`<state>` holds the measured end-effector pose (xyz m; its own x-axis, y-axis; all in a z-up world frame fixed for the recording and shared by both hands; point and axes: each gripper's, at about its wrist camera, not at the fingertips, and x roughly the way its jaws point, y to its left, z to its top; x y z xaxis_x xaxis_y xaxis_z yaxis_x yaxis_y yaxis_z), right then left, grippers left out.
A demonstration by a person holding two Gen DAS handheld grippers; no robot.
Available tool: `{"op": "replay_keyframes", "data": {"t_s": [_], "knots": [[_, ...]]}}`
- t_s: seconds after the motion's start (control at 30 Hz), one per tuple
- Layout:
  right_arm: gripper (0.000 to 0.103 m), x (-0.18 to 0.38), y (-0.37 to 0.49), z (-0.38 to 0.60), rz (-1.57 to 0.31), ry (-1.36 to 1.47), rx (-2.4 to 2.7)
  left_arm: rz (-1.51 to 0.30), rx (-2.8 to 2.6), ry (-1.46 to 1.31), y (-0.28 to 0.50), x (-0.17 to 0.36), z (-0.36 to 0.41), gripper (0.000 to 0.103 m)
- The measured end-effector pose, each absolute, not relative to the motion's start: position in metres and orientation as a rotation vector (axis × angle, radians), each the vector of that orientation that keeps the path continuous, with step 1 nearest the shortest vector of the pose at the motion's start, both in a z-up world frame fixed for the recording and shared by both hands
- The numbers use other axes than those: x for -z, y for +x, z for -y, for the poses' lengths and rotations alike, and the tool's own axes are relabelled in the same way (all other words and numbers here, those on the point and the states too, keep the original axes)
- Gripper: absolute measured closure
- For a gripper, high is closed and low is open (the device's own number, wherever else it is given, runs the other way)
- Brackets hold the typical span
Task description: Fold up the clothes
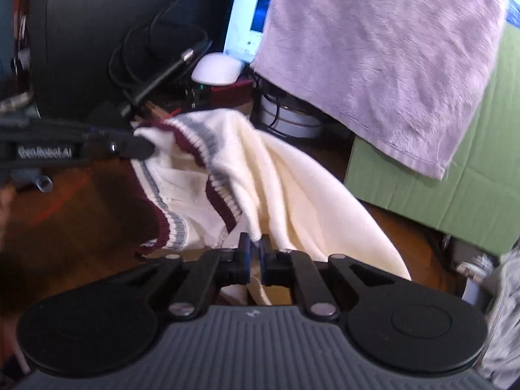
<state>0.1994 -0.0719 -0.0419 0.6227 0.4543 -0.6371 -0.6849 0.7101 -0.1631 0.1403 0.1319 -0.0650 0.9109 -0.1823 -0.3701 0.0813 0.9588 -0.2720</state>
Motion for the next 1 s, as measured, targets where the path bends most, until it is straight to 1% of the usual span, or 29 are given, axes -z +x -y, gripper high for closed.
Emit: {"op": "replay_keyframes", "data": {"t_s": [0.17, 0.33, 0.43, 0.67, 0.7, 0.73, 0.8, 0.83, 0.87, 1.0], "knots": [[0.098, 0.002, 0.172, 0.115, -0.504, -0.382, -0.646, -0.366, 0.166, -0.213, 0.129, 0.054, -0.12, 0.094], [0.098, -0.029, 0.127, 0.158, -0.423, -0.424, -0.642, -0.312, 0.204, -0.071, 0.117, 0.043, -0.086, 0.094], [0.098, -0.022, 0.093, 0.168, -0.42, -0.487, -0.677, -0.341, 0.215, -0.059, 0.114, 0.049, -0.08, 0.094], [0.097, 0.048, 0.054, 0.147, -0.521, -0.579, -0.776, -0.498, 0.234, -0.141, 0.095, 0.079, -0.101, 0.094], [0.095, 0.056, 0.053, 0.145, -0.53, -0.583, -0.783, -0.516, 0.231, -0.156, 0.092, 0.082, -0.106, 0.094], [0.091, 0.06, 0.053, 0.145, -0.533, -0.583, -0.789, -0.53, 0.237, -0.168, 0.088, 0.083, -0.11, 0.094], [0.088, 0.059, 0.054, 0.148, -0.532, -0.56, -0.808, -0.541, 0.25, -0.192, 0.08, 0.084, -0.116, 0.092], [0.083, 0.056, 0.055, 0.151, -0.53, -0.543, -0.818, -0.544, 0.262, -0.203, 0.076, 0.084, -0.118, 0.087], [0.081, 0.052, 0.056, 0.155, -0.528, -0.524, -0.832, -0.546, 0.276, -0.214, 0.072, 0.085, -0.119, 0.081], [0.071, 0.037, 0.063, 0.172, -0.527, -0.457, -0.864, -0.544, 0.417, -0.259, 0.062, 0.088, -0.116, 0.079]]}}
